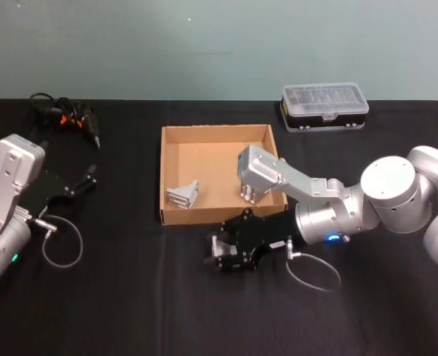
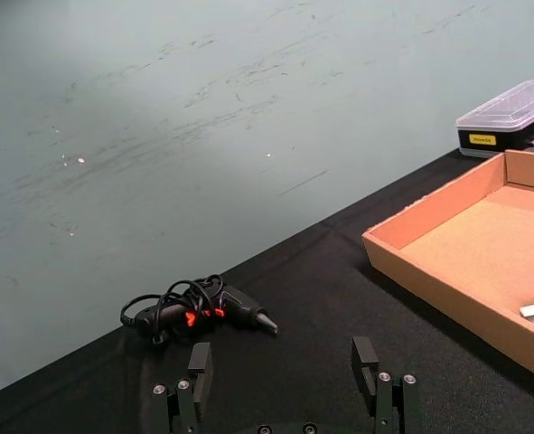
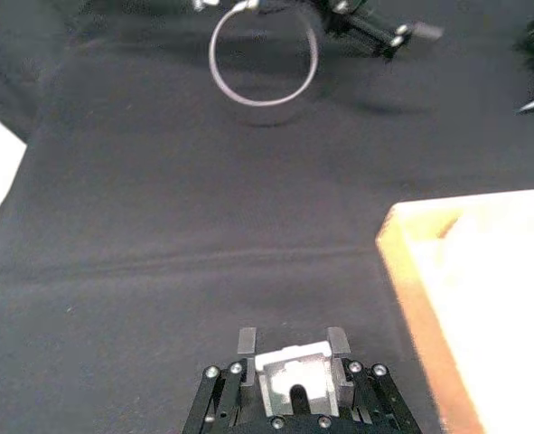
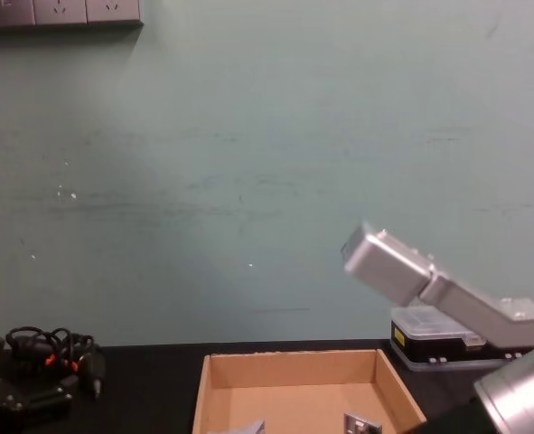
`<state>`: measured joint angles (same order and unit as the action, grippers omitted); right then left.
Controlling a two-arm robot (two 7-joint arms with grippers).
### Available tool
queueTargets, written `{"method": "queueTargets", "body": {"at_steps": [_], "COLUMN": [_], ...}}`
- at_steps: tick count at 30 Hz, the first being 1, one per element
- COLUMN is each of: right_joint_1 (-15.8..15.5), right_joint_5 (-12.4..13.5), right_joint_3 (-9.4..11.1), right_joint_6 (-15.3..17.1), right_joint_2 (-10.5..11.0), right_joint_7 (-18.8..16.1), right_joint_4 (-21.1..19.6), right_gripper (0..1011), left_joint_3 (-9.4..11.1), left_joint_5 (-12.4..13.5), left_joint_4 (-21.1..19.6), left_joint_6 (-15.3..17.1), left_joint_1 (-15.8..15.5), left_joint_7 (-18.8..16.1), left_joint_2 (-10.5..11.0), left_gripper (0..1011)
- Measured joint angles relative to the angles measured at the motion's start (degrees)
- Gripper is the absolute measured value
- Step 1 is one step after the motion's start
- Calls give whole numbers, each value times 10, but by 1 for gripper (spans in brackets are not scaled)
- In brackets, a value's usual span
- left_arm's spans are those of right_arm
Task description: Use one hand to pick up the angle iron from the table and place it into the box.
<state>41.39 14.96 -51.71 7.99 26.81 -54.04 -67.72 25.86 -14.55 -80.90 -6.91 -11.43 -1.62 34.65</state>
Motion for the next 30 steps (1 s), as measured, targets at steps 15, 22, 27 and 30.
{"method": "queueTargets", "body": {"at_steps": [15,22,27,30], "right_joint_1": [-64,-80,-74,-70], "right_joint_5": [9,9,8,5], "right_joint_3": [109,150,170,178], "right_joint_6": [22,15,-2,-13], "right_joint_2": [24,-7,-45,-63], "right_joint_7": [178,251,284,302], "right_joint_4": [-120,-104,-56,-32], "right_gripper": [473,473,473,473], "left_joint_3": [0,0,0,0], "left_joint_5": [0,0,0,0], "left_joint_4": [0,0,0,0], "left_joint_6": [0,0,0,0], "left_joint_1": [0,0,0,0], "left_joint_7": [0,0,0,0], "left_joint_2": [0,0,0,0], "left_gripper": [1011,1011,1011,1011]}}
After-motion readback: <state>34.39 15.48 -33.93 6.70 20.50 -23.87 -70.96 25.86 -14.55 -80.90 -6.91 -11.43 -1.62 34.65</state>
